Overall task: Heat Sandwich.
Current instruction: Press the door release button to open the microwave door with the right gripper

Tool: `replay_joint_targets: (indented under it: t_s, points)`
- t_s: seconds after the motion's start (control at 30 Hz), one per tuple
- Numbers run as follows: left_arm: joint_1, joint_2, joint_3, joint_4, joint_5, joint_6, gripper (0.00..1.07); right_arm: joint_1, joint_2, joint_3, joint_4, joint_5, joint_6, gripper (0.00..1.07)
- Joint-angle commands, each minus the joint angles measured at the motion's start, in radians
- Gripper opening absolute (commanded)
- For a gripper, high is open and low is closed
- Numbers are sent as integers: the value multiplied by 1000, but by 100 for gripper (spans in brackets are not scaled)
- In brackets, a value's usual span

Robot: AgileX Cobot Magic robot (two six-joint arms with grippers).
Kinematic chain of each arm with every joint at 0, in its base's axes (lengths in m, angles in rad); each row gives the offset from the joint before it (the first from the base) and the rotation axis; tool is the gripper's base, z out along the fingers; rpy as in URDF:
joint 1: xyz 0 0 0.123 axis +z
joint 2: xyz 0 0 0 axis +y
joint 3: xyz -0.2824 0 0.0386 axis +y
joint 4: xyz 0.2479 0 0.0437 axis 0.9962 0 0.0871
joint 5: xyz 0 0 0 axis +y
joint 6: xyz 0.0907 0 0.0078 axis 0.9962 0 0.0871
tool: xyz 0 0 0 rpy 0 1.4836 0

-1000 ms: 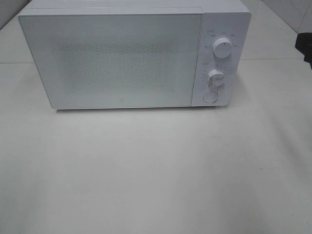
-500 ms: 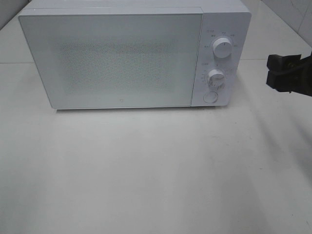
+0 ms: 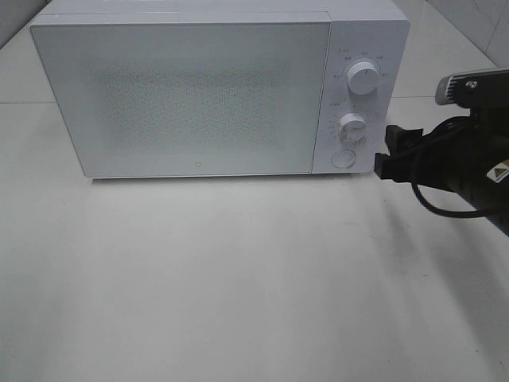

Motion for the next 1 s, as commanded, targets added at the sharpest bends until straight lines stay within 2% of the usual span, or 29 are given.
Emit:
replay_joint_targets:
  t_s: [0.03,0.33,0.67,0.83,0.97,1.0]
  points:
    - [3,-27,3,-5,-9,-3,103,43,56,0,17,-48,18,75]
    - [3,-27,3,-5,-9,-3,103,132,159,-1,74,-113,53,75]
    - [3,-27,3,-5,-9,-3,103,147,172,-1,79,-122,101,75]
    - [3,-27,3,-5,-9,-3,103,147,172,-1,79,-122,277,75]
    - [3,-27,3,-5,-9,-3,103,147,172,-1,79,-118,565,75]
    - [3,-27,3,-5,-9,-3,103,147,172,-1,79,-118,565,75]
